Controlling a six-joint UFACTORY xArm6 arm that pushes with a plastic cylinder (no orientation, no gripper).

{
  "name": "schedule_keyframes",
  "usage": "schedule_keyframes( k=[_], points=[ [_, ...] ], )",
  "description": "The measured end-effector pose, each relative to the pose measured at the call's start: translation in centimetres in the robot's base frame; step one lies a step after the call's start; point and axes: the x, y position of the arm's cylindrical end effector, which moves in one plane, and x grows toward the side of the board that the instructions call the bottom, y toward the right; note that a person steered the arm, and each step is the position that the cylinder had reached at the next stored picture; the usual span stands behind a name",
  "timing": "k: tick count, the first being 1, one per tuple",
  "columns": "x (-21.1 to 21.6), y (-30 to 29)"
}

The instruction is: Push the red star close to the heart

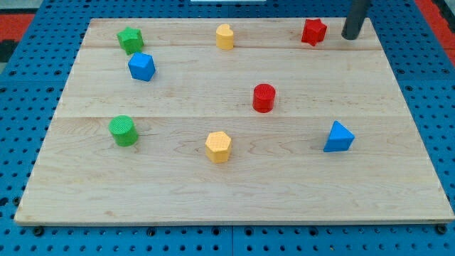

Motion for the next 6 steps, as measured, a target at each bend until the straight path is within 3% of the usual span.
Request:
schedule_keyframes(
  k=[1, 2, 3, 4, 5, 6],
  points=[
    [0.0, -2.9],
    [-2.3, -1.4],
    [-2.1, -5.8],
    [1.2, -14.7],
    [1.7, -15.9],
    [-2.0, -17.9]
  ],
)
